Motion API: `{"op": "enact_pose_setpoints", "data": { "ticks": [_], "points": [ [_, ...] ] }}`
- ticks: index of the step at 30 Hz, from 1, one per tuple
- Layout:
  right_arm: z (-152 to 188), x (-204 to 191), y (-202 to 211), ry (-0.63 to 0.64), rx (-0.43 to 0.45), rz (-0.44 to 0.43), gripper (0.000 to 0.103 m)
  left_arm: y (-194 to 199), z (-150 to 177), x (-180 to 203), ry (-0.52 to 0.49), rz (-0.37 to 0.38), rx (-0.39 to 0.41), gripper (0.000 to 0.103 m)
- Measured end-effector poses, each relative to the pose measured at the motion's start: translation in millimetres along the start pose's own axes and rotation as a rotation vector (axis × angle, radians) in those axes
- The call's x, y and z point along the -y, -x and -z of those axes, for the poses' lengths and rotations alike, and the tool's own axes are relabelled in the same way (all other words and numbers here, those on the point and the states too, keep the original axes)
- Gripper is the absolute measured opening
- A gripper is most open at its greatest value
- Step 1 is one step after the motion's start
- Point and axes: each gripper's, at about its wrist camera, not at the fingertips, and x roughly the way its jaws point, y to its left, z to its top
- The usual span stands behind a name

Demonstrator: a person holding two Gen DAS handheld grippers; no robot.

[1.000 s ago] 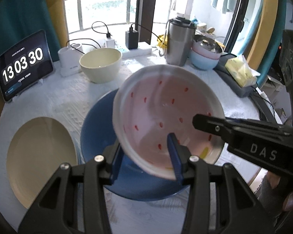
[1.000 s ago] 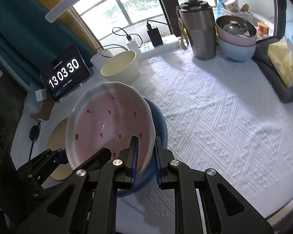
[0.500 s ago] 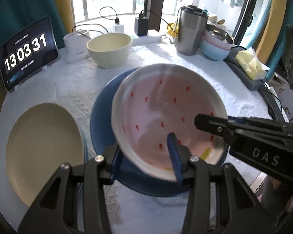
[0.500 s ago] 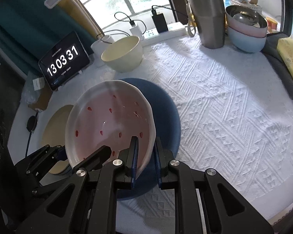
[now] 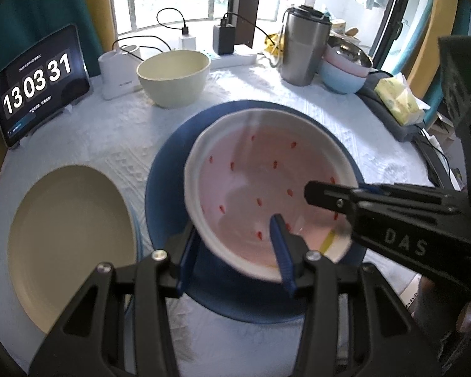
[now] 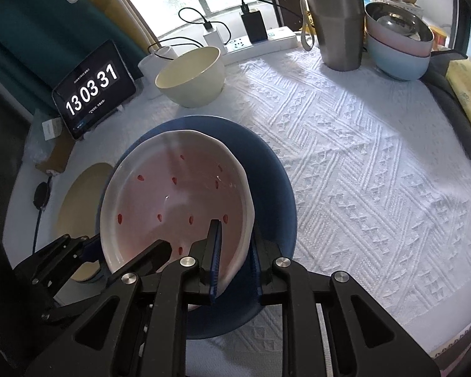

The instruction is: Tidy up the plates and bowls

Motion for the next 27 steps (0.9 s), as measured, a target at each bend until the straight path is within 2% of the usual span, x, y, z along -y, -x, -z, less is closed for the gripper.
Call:
{"op": "enact_pose_setpoints", "data": {
  "ticks": [11,19,24,27],
  "points": [
    [-1.5,2.7,-5.4,-0.012,-0.011,0.01,0.019,8.6,-1.2,1.0,-0.013,0.017,0.006,0.046],
    [-2.3,1.4,-7.4,0.004,-0.016,0.016,0.024,17.3,-2.4,-1.5,-0.009,-0.011,0.032,0.046],
    [-2.4,-5.0,-0.4,0.038,0.02,0.005,0.027,22.4,-3.5,-4.2,-0.015,-0.021,0.052,0.046],
    [-4.6,-8.0,1.3,0.047,0.029,0.039,0.029,23.2,-4.0,-6.4,-0.013,-0.02,0.057,0.046]
  ]
}}
